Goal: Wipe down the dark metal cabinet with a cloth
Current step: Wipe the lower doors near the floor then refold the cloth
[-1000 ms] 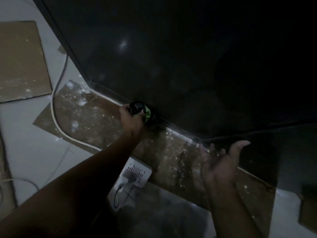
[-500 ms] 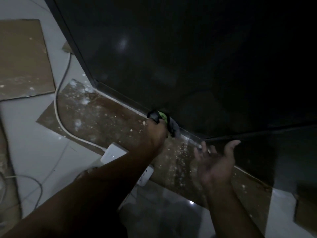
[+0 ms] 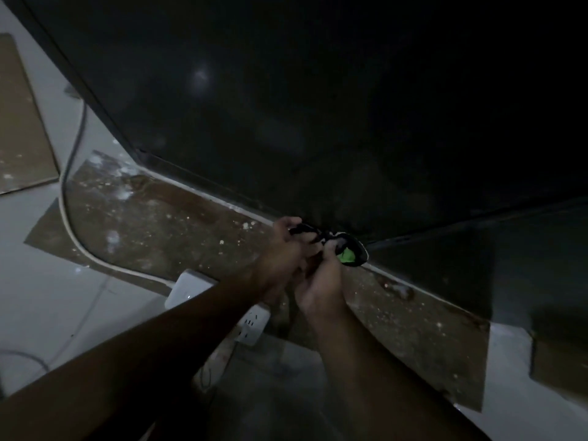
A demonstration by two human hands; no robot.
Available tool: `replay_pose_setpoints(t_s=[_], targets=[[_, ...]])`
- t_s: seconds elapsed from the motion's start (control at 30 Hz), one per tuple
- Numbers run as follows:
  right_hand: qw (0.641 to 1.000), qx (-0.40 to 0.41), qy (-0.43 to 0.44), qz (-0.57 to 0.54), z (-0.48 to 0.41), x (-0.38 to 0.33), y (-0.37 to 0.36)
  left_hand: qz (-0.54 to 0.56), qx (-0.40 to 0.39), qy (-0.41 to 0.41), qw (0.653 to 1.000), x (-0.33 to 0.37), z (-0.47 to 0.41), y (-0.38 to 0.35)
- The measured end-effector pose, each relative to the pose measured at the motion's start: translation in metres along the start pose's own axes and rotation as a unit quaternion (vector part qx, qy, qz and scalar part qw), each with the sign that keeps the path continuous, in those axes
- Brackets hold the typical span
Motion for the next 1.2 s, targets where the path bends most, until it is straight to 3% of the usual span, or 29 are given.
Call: replay_pose_setpoints(t_s=[0.13, 0.3, 0.47, 0.67, 0.97, 1.2], targets=[[0.986, 0.089, 0.026, -0.137, -0.025, -0.006, 0.004, -0.069, 0.04, -0.008, 0.997, 0.014, 0.001, 0.046], [0.977, 0.103, 0.107, -0.153, -0.013, -0.033, 0.019, -0.13, 0.047, -0.027, 0.99, 0.018, 0.005, 0.064], [0.979, 0.089, 0.173, -0.064, 0.031, -0.065, 0.032, -0.146, 0.033, -0.058, 0.987, 0.027, 0.002, 0.039], [0.964, 0.141, 0.224, 0.006, 0.101, -0.115, 0.015, -0.206, 0.04, -0.097, 0.973, 0.053, 0.015, 0.004], [0.953, 0.032, 0.301, 0.012, 0.225, -0.172, -0.029, -0.277, -0.037, -0.104, 0.955, 0.095, 0.068, -0.059], [0.862, 0.081, 0.44, 0.237, 0.287, -0.227, -0.017, -0.318, -0.16, -0.064, 0.932, 0.146, 0.137, -0.141]])
Point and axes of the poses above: each hand's wrist, its own z-axis away from the middle knuckle, its own y-axis out of the back of the hand, x = y × z, the point moved 10 cm from there along -z, towards the middle knuckle, and after that the axes turned 1 degree about -y, right-handed, at the moved point
